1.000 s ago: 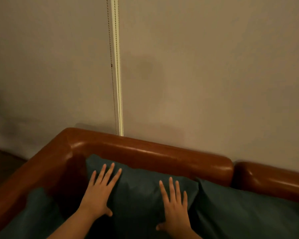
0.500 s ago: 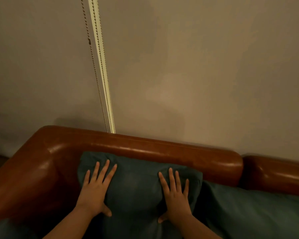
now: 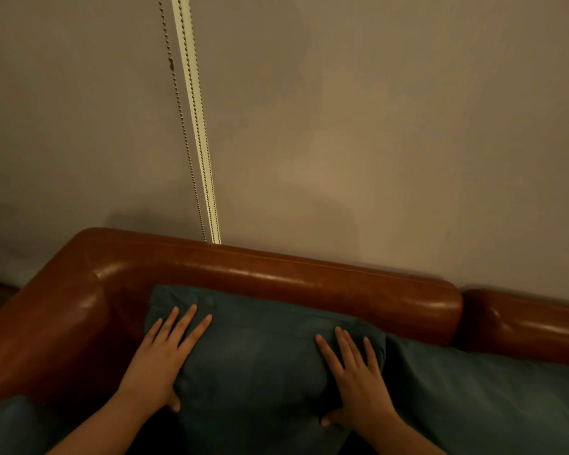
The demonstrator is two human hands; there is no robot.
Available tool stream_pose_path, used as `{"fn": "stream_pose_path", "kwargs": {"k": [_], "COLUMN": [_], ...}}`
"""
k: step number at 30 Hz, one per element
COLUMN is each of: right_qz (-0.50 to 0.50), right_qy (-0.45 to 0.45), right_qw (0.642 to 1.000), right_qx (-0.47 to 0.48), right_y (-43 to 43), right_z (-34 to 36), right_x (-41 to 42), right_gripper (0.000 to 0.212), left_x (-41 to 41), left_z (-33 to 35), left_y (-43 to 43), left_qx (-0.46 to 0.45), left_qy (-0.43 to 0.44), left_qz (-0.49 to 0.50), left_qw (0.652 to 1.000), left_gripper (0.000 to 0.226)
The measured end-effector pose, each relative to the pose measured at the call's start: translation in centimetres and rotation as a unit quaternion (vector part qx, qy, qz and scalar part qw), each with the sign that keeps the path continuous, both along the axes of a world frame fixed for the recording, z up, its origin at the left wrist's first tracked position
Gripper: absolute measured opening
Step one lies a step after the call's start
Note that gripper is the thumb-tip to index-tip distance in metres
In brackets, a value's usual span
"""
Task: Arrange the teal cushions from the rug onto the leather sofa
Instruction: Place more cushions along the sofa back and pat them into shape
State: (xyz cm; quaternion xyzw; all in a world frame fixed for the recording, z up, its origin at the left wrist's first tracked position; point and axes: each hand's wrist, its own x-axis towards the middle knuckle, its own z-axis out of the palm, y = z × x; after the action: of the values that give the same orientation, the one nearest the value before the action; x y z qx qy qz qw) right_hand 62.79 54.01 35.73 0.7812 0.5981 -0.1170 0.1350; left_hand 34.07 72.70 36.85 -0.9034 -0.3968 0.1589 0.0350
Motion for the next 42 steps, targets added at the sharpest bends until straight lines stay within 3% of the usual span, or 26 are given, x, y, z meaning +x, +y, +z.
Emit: {"fn": "stream_pose_path", "kwargs": {"k": [9, 14, 20, 27, 34, 37, 42], "right_qz": [-0.021, -0.026, 0.107, 0.135, 0.141, 0.128, 0.002], "right_qy": [-0.036, -0.04, 0.014, 0.142, 0.342, 0.398, 0.466], "right_qw": [0.999, 0.999, 0.993, 0.979, 0.925, 0.903, 0.881], "right_qx": [-0.025, -0.007, 0.037, 0.048, 0.083, 0.097, 0.081], "right_y": [0.7, -0.4, -0.8, -0.7, 3.3, 5.5, 9.3], "right_z": [1.0, 2.3, 3.0, 3.7, 5.2, 5.7, 6.6], "right_x": [-0.8, -3.3, -8.2, -16.0, -25.7, -30.1, -36.3], "right_gripper": [0.141, 0.112, 0.094, 0.076, 0.053, 0.057, 0.081], "left_x": [0.4, -1.7, -6.3, -15.8, -25.5, -28.3, -31.5], "left_z": [1.4, 2.4, 4.0, 5.3, 6.1, 5.8, 5.7], "left_y": [0.1, -1.3, -4.0, -9.1, -16.5, -19.7, -23.3], "left_qx": [-0.012, -0.016, 0.022, -0.024, -0.05, -0.063, -0.077], "left_qy": [0.021, -0.011, -0.102, -0.233, -0.285, -0.282, -0.287], "left_qz": [-0.003, 0.019, 0.069, 0.148, 0.281, 0.338, 0.424], "left_qw": [1.0, 1.0, 0.992, 0.961, 0.915, 0.896, 0.855], "left_gripper": [0.148, 0.134, 0.098, 0.083, 0.097, 0.1, 0.105]}}
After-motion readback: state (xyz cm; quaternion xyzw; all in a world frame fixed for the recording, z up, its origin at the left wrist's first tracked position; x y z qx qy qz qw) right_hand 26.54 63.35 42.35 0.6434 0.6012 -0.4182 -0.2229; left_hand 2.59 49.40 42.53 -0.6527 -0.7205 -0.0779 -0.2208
